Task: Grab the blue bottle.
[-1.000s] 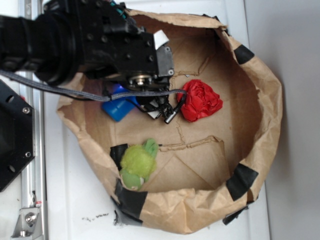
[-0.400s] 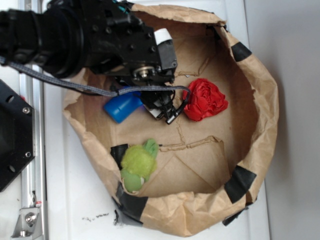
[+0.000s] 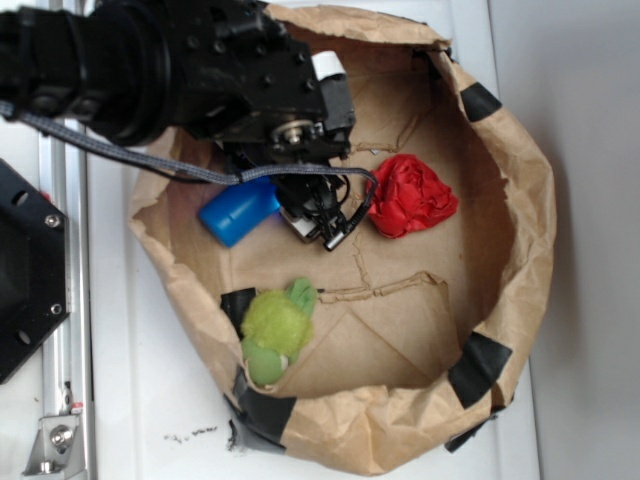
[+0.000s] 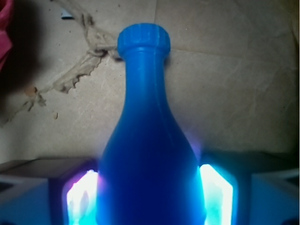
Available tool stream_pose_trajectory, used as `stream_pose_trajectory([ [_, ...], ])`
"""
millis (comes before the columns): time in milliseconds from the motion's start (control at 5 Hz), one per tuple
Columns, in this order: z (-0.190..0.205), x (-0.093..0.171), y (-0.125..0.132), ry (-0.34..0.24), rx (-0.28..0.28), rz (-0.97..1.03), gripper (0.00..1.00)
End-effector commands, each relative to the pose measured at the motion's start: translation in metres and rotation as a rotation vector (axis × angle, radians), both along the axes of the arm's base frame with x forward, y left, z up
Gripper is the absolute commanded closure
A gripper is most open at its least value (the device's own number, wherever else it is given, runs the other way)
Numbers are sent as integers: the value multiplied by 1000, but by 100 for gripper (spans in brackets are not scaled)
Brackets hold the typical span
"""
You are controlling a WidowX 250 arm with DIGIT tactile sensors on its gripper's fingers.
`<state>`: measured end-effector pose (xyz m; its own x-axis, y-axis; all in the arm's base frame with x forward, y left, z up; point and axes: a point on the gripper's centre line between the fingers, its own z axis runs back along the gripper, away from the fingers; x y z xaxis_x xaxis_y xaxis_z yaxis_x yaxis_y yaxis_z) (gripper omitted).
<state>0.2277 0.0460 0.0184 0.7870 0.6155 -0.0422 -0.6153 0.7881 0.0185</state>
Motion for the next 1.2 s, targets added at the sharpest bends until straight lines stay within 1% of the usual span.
stream_pose_trajectory([
  [0,39,22,11,-66,16,-123,100],
  [200,90,40,-9,-92,-12,-328,100],
  [400,121,46,-37,-32,5,-485,100],
  [600,124,41,-53,19,5,-675,100],
  [800,133,26,-52,-104,103,-869,100],
  [1000,143,19,-42,-214,75,-856,100],
])
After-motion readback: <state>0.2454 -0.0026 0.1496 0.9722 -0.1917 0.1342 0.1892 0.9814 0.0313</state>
